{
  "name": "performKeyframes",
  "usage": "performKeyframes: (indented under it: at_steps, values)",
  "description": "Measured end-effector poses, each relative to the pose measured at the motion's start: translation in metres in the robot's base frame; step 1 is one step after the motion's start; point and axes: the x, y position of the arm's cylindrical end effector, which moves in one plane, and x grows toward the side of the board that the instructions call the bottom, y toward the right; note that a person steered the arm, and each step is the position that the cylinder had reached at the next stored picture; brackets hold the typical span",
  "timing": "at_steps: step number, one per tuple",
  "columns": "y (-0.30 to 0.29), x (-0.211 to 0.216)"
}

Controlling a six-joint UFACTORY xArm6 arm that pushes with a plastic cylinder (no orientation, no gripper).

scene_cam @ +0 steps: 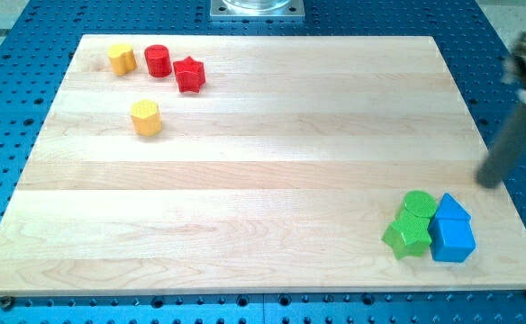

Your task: Separate the blue blocks

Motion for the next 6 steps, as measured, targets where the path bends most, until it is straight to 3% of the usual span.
performKeyframes:
  at_steps: [1, 2, 4, 6]
  values:
    - [-0.002, 0.086]
    - [-0.073, 0.111]
    - [-0.11, 0.022]
    - [-0.111, 0.019]
